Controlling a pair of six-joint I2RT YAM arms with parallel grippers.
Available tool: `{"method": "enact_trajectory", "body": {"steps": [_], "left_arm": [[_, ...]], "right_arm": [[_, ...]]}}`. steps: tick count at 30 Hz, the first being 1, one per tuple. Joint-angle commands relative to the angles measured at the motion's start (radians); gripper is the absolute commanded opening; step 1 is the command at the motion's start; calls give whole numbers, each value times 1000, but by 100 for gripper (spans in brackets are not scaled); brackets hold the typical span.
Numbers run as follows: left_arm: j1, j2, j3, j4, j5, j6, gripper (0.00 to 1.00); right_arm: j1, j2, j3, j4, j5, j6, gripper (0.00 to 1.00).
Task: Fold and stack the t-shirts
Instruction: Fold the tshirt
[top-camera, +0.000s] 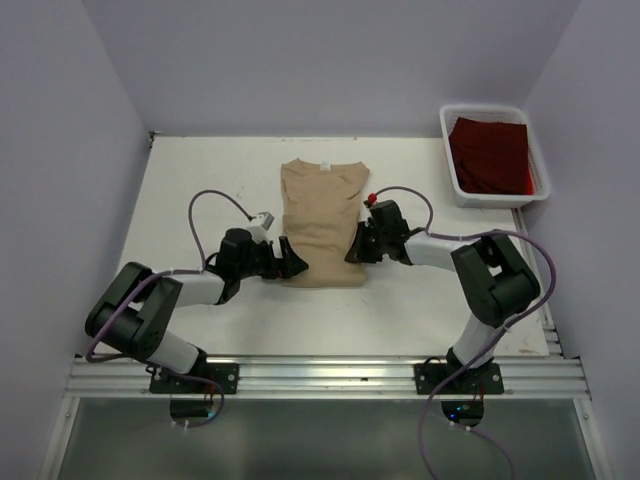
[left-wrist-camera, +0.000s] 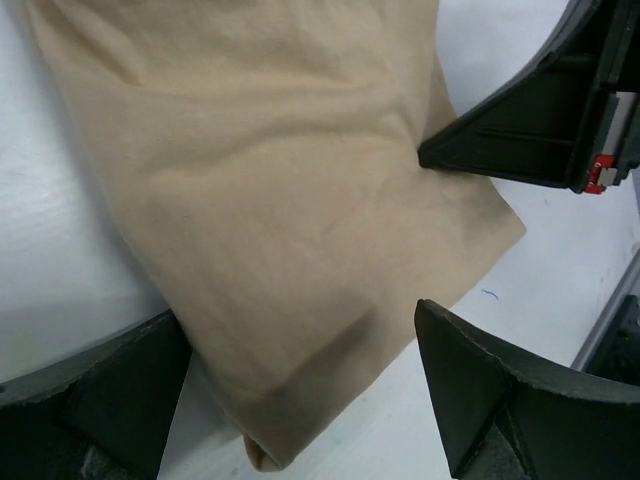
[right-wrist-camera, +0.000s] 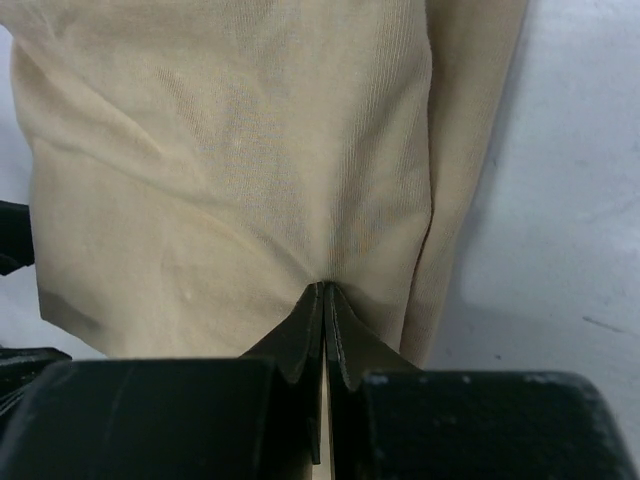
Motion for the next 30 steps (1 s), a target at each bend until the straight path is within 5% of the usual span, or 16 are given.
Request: {"method": "enact_trajectory", "body": {"steps": [1,7,10,11,15,22,30], "left_arm": [[-63,31,-91,-154,-26,-76,95],[-105,-42,-154,-154,-43,-113,95],[-105,-88,-170,-190,-59,-108,95],[-105,-98,-178,-207,-63,-107,95],[-105,-121,-195,-220,-63,-108,95],[-106,-98,-217,-209,-57,-128,95],[-106,2,-220,-129,-23,-148,95]], "right_arm": [[10,-50,-66,1,32,-13,0],[9,-154,-164,133,-126,-23,1],[9,-288,-254,202,-192,0,30],[10,-322,-271,199,-191,0,47],[9,-516,-334,106,-134,-11,58],[9,-668,-405,-71,-10,-16,59],[9,-618,-463,-51,36,18,58]]}}
